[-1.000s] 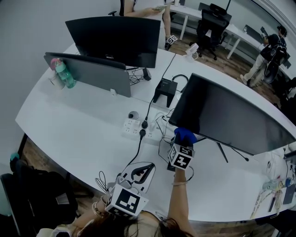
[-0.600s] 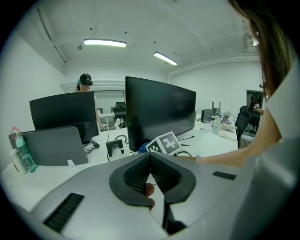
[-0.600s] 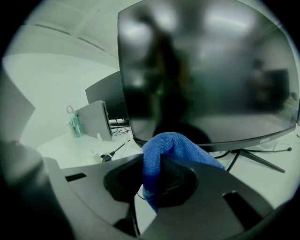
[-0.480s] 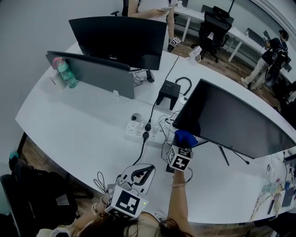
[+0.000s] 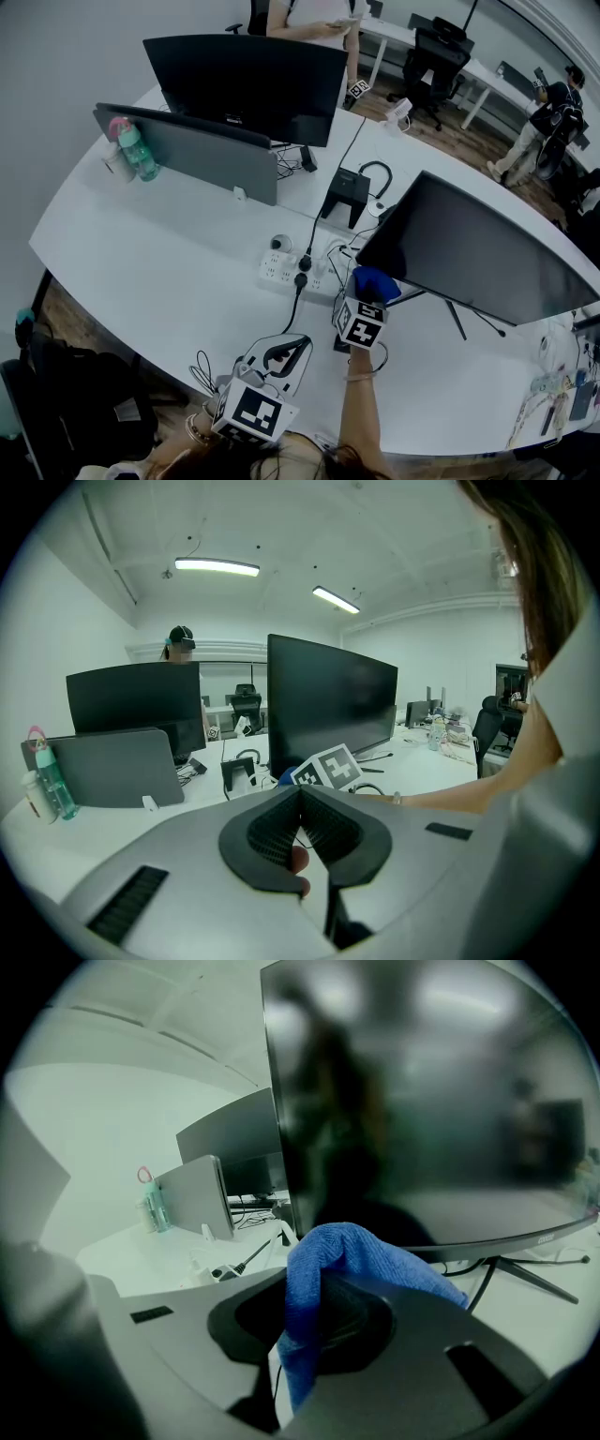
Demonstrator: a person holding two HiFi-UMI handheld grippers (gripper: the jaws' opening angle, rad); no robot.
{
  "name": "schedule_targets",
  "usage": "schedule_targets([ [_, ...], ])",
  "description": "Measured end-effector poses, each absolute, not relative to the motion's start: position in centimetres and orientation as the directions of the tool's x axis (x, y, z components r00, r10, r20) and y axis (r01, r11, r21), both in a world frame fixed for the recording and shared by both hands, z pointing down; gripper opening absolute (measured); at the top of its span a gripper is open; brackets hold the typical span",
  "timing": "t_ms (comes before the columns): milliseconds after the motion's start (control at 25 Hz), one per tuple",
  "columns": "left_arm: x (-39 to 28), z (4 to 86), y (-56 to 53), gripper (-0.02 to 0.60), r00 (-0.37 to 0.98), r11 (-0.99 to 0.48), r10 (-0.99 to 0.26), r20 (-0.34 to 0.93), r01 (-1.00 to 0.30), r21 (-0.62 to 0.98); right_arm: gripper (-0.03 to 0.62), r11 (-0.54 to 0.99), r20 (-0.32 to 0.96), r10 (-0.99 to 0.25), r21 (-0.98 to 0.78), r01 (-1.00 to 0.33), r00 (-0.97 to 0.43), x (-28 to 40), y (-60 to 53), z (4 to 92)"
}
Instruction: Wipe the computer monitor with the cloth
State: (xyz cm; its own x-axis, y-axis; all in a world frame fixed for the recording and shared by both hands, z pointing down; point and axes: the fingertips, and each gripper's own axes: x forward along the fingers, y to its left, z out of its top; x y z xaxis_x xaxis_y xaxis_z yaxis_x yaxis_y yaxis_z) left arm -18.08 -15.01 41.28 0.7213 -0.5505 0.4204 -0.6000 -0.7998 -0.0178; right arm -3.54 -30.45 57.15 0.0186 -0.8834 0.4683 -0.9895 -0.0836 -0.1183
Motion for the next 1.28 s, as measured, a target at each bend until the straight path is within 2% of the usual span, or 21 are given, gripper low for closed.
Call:
schedule_targets([
  [1280,-21.0,41.9,-17.1,0.009,0.722,-0.770,-0.570,0.391,-0.636,0.053,0.063,-0.007,0.498,-0.867,-0.065,-0.998,-0.027,-7.4,-32.8,56.6],
])
